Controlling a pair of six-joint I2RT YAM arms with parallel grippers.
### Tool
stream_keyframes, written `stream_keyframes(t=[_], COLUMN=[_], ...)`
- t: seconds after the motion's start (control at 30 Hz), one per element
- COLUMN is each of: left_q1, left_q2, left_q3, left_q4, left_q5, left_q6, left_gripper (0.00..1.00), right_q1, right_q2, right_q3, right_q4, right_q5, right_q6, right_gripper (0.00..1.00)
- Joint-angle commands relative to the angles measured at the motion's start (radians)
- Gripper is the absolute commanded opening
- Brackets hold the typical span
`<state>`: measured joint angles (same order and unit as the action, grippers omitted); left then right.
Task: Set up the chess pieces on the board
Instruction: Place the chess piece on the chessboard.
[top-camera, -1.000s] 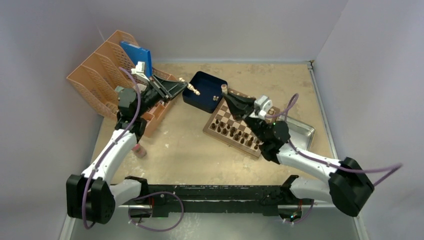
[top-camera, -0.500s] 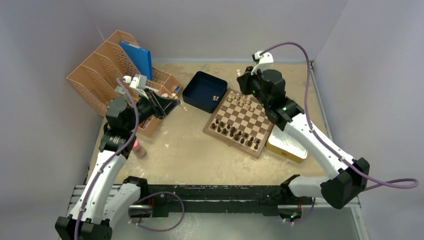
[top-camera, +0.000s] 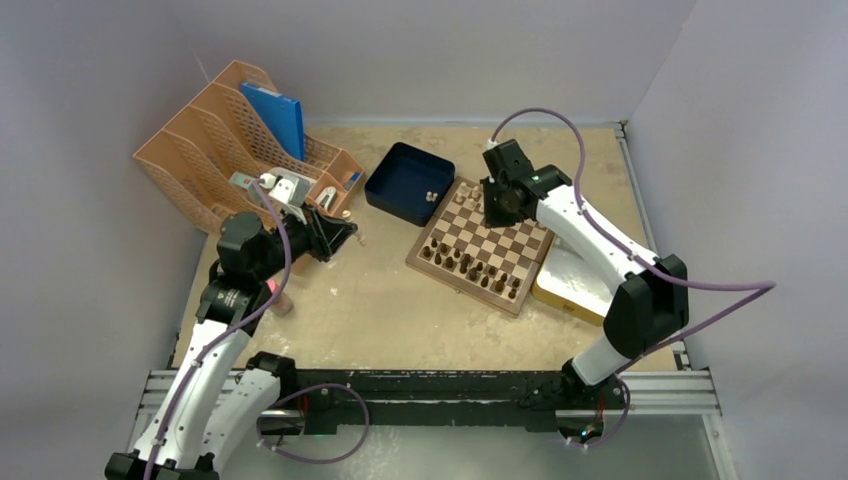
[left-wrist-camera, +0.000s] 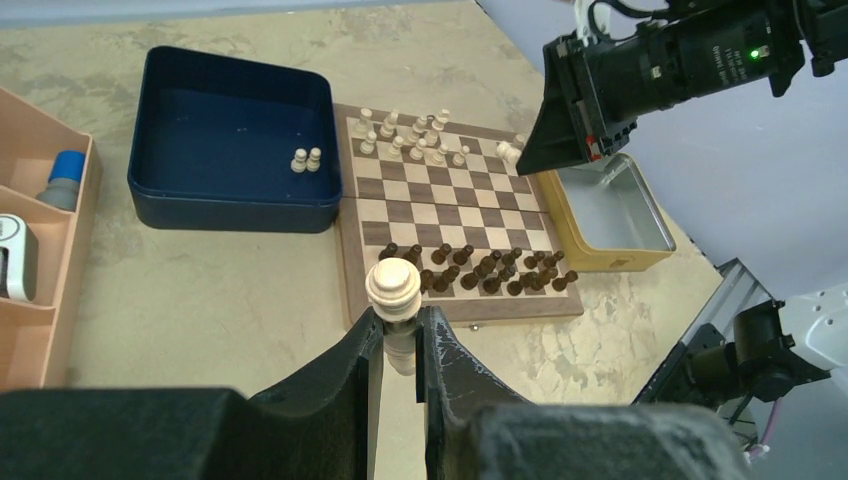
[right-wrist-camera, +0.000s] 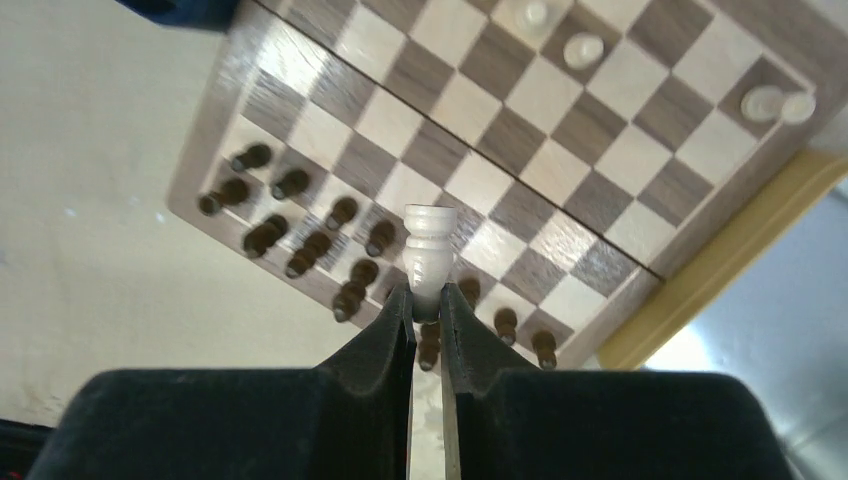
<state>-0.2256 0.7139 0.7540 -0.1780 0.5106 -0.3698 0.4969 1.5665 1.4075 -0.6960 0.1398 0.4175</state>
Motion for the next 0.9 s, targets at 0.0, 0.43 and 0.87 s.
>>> stream_keyframes(t=[0.0,0.43,0.87], left_q1=[-0.011,-0.037,-0.041], left_q2=[-0.033,-0.051,-0.047], left_q3=[-0.010,-0.009,-0.008], left_q4=[0.015,0.012,0.011], left_q5=[-0.026,-0.037,-0.040], left_q6=[0.055,0.073,0.077], left_gripper=[0.00,0.00,0.00], right_q1=[-0.009,-0.025,-0.046], right_q2=[-0.002,0.074,0.156], right_q3=[0.047,-0.031,-0.009], right_q4=[-0.163,-0.142,-0.086], right_q5=[-0.029,-0.036,-0.003], right_q6=[-0.007,-0.032,-0.056], right_gripper=[0.00,0.06,0.12])
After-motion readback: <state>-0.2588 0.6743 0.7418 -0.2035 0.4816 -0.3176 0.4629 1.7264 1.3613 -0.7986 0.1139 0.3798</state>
